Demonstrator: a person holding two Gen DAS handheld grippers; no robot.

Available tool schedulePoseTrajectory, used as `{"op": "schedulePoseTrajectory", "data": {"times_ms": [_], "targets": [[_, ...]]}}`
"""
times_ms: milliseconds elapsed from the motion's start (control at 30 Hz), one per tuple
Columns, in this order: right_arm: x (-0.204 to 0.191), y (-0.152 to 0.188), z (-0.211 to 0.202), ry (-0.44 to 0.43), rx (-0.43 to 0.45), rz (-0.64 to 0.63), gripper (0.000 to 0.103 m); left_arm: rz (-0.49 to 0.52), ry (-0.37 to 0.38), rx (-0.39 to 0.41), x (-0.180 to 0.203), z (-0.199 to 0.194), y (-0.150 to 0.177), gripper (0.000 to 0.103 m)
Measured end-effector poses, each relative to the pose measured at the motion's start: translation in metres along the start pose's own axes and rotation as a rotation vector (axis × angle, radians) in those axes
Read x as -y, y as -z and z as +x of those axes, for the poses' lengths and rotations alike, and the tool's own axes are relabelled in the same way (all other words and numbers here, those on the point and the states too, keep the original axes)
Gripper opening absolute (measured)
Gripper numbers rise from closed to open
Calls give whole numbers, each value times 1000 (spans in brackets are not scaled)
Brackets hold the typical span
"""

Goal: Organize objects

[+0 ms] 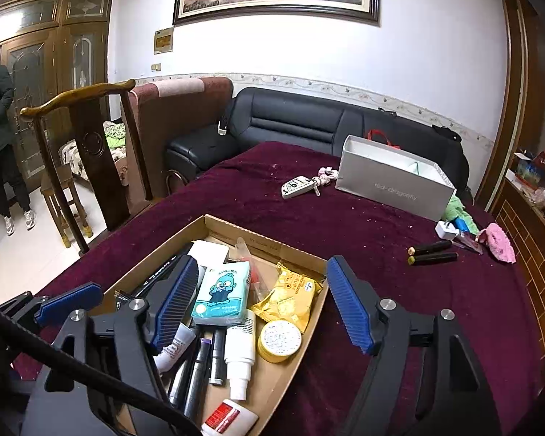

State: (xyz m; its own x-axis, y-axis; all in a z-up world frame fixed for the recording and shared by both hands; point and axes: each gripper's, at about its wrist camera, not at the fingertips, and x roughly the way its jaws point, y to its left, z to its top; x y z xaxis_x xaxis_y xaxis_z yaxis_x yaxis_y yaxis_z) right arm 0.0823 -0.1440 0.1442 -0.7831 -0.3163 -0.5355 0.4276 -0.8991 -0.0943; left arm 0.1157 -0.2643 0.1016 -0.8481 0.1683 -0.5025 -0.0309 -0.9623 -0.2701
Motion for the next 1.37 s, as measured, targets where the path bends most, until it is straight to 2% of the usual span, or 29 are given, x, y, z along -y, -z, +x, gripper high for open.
{"op": "schedulePoseTrajectory", "data": {"times_ms": [167,400,433,500,567,633,767,867,967,1133,1367], "targets": [[3,2,-10,11,22,-4,76,30,-58,30,8,-10,1,69],[12,4,-27,53,88,-7,79,115,-271,113,21,-30,-1,86],[14,5,-31,60,99,-6,80,94,-266,121,18,-34,-2,86],[18,8,-34,103,111,-21,80,-3,-194,132,2,-41,-5,87],[20,15,-33,125,103,-45,80,-111,-115,143,-17,-47,-9,101],[22,22,-32,118,87,-53,80,-167,-120,167,-30,-54,-11,101],[24,33,-29,88,60,-50,80,-120,-242,227,-22,-75,-14,102],[18,36,-30,59,52,-67,80,-98,-257,260,-13,-85,-13,102],[10,38,-35,37,66,-91,80,-78,-216,240,-4,-83,-13,101],[1,41,-40,19,79,-135,80,-30,-221,174,13,-67,-7,102],[-7,45,-35,-5,49,-164,80,-122,-305,116,-1,-59,-2,101]]}}
